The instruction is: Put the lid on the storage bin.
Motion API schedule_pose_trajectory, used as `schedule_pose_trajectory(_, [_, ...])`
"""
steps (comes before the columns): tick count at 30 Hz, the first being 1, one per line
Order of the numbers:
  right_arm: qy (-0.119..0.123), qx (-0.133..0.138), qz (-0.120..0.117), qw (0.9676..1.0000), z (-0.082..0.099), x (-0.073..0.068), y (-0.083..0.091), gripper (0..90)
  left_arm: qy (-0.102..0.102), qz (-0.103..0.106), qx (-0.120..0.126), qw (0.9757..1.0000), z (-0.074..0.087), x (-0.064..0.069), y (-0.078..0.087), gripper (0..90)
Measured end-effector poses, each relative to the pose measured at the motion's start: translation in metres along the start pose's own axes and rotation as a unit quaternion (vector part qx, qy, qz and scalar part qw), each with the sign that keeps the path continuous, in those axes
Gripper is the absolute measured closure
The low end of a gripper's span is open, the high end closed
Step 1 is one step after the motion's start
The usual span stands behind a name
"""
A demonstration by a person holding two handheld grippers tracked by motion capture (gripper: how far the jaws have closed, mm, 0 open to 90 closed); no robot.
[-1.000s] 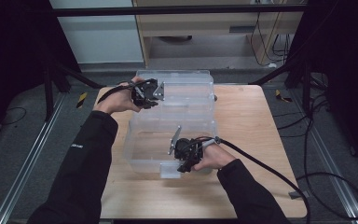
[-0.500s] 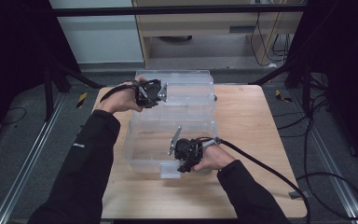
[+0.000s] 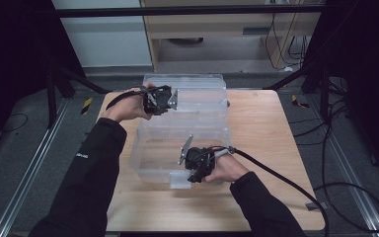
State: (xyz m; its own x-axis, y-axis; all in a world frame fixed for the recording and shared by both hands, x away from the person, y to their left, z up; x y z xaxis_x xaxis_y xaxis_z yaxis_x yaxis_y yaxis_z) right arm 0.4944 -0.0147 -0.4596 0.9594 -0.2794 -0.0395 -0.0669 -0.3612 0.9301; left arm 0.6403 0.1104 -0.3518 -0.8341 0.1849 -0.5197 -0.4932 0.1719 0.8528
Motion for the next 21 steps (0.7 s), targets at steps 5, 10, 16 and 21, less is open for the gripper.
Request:
schedule_pose_trajectory(5, [-0.002, 0.000, 0.005, 1.0000, 0.000, -0.001, 0.000, 66.8, -0.001, -0.003, 0.018, 0.9998, -0.003, 0.004, 0.006, 84.9])
schedule_pose_trajectory(10, [-0.003, 0.000, 0.004, 1.0000, 0.000, -0.001, 0.000, 66.8, -0.003, 0.003, 0.020, 0.9998, -0.003, 0.010, 0.015, 85.5])
schedule_pose_trajectory(16, [-0.003, 0.004, 0.005, 1.0000, -0.001, -0.002, -0.001, 66.7, 0.004, 0.001, 0.035, 0.9994, -0.004, 0.019, 0.022, 85.8])
schedule_pose_trajectory(21, [0.002, 0.006, 0.010, 0.9999, 0.000, -0.001, -0.001, 66.7, 0.001, -0.006, 0.036, 0.9993, -0.005, 0.026, 0.027, 85.9])
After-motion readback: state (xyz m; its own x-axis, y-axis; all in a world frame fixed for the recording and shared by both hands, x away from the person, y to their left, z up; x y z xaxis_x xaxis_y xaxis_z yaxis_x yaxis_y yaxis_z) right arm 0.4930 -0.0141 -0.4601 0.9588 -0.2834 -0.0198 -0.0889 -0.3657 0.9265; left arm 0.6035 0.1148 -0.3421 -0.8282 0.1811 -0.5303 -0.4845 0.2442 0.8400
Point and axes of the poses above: each handheld gripper's, and its own axes: y roughly backward along the jaws, z roughly out of its underside, x roughly to its right, the point moved 6 cm from there along -y, roughly forward along the jaws, and after that the axes turned 7 degrees about -y, right-handed, at the moved point
